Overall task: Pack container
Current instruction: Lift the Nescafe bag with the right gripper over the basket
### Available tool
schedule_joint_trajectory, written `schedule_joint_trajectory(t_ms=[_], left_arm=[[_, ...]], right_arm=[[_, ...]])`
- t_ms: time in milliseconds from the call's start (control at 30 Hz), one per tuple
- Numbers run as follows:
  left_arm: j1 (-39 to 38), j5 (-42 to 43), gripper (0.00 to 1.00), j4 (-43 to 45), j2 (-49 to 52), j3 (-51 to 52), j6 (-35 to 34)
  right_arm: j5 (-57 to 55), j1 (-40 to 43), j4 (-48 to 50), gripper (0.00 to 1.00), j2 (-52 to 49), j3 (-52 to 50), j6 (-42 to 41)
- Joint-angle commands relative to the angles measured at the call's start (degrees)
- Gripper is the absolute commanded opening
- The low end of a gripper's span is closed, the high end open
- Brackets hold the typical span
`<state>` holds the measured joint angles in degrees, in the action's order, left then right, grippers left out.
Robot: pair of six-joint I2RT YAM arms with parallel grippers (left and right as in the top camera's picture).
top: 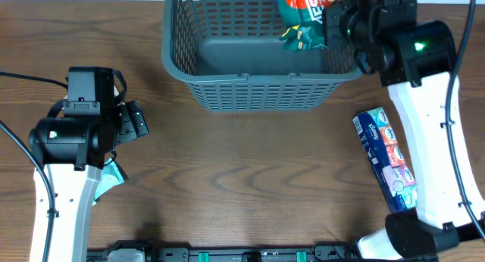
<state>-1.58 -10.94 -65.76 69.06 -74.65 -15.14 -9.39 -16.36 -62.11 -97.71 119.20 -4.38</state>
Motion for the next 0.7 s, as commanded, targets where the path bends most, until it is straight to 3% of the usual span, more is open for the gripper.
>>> schedule_joint_trajectory(t_ms=[0,667], left_arm=[[0.3,-1.1,0.99,-0.4,-0.2,-0.6,0.5],[0.3,-1.1,0.99,-0.9,-0.2,-0.6,0.5]], right_arm=[[-4.2,-0.2,0.8,0.01,-0.8,2.0,-5.3],[-1.5,-0.2,-3.5,0.01,-7.8,1.8,-6.6]])
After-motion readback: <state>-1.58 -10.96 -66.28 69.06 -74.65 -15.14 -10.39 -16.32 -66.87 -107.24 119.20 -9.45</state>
